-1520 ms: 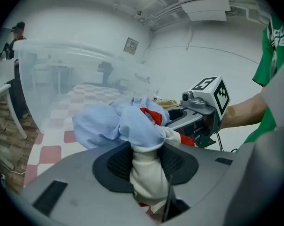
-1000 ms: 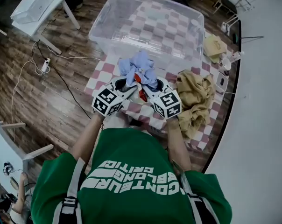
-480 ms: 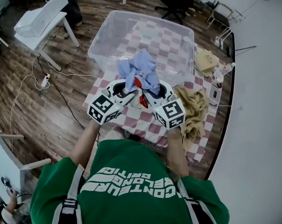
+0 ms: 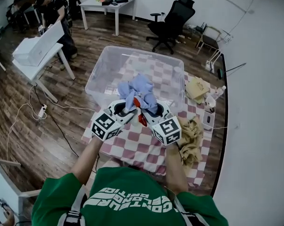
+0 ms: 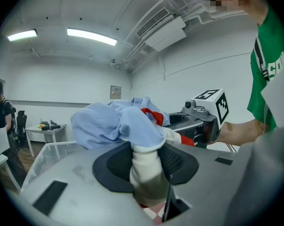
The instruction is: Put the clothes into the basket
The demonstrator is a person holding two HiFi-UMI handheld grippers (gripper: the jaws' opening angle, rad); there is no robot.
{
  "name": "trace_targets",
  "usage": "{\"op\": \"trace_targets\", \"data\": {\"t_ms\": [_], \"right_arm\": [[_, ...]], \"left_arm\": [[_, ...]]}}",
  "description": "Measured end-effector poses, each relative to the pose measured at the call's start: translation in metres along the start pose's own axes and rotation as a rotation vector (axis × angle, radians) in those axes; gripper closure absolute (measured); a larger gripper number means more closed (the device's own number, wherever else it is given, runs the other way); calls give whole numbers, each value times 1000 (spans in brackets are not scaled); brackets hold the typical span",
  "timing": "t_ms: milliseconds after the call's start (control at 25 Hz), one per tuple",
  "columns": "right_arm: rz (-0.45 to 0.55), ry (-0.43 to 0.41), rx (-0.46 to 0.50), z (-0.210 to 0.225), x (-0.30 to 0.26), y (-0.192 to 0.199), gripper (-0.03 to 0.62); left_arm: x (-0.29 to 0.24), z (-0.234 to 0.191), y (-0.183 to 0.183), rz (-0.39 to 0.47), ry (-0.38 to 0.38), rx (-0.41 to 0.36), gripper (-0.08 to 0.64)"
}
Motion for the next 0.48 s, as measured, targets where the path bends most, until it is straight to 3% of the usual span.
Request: {"op": "trace_targets", "data": {"t_ms": [480], "right_arm": [[47, 81, 57, 65, -38, -40, 437]], "left_arm": [[-47, -61, -47, 53, 49, -95, 419]]}}
Point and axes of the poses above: the fingertips, and each gripper's own axes: x backward along the fingers, z to its right, y out of its underside, the point moved 4 cm from there along x, backward along the fingers, and after that the axes turned 4 degrees about z, right-handed, at the moved point
